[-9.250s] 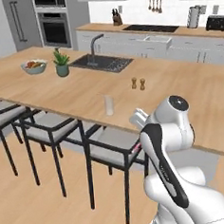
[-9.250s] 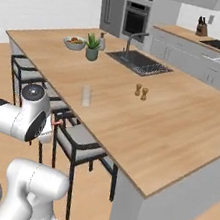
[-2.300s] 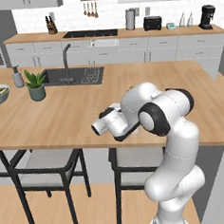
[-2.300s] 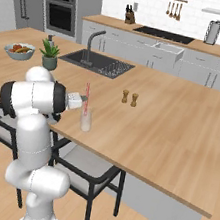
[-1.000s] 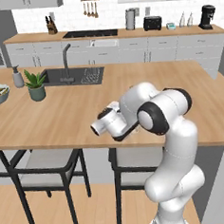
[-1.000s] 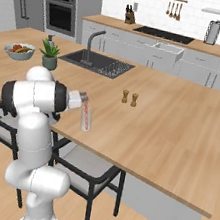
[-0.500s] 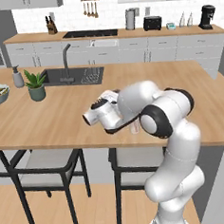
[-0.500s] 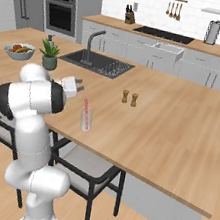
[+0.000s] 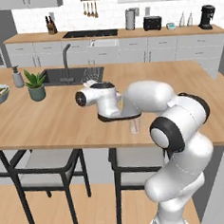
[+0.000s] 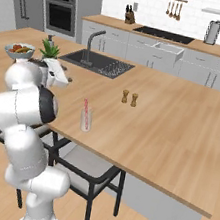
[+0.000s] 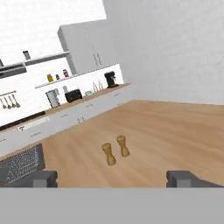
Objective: Take a straw from the drawer in front and place it inside the glass cup on the dining counter.
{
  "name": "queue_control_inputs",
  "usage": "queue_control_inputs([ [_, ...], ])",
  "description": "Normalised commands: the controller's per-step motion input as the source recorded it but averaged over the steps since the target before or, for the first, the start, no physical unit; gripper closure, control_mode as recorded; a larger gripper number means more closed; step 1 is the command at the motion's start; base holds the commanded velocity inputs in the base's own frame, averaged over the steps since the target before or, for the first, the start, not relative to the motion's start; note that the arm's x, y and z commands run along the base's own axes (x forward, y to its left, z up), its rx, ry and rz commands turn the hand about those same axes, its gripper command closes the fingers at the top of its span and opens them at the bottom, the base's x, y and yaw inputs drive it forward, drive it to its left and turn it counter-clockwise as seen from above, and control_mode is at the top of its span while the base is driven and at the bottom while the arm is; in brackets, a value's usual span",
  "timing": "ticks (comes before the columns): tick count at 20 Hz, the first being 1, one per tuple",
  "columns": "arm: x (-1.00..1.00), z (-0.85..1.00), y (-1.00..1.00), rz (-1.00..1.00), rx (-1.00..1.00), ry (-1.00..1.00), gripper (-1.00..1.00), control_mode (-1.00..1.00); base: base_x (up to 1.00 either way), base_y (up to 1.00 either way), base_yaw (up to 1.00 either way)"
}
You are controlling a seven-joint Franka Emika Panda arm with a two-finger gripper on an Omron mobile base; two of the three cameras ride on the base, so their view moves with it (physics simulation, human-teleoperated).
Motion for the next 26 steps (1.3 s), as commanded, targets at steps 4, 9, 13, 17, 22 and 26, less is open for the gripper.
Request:
queue_control_inputs([
  [4,-0.36,-0.83,0.0,0.5,0.99,0.02,-1.0,-1.0,0.0,0.0,0.0],
  [9,-0.81,-0.73,-0.11,0.42,1.0,0.15,-1.0,-1.0,0.0,0.0,0.0],
  [13,-0.9,0.04,-0.1,0.36,0.91,0.27,-1.0,-1.0,0.0,0.0,0.0],
  [17,-0.81,0.68,-0.13,0.32,0.69,0.3,-1.0,-1.0,0.0,0.0,0.0],
  [22,-0.47,1.0,-0.14,0.24,0.46,0.14,-1.0,-1.0,0.0,0.0,0.0],
  [26,-0.46,1.0,-0.45,0.07,0.41,-0.06,-1.0,-1.0,0.0,0.0,0.0],
])
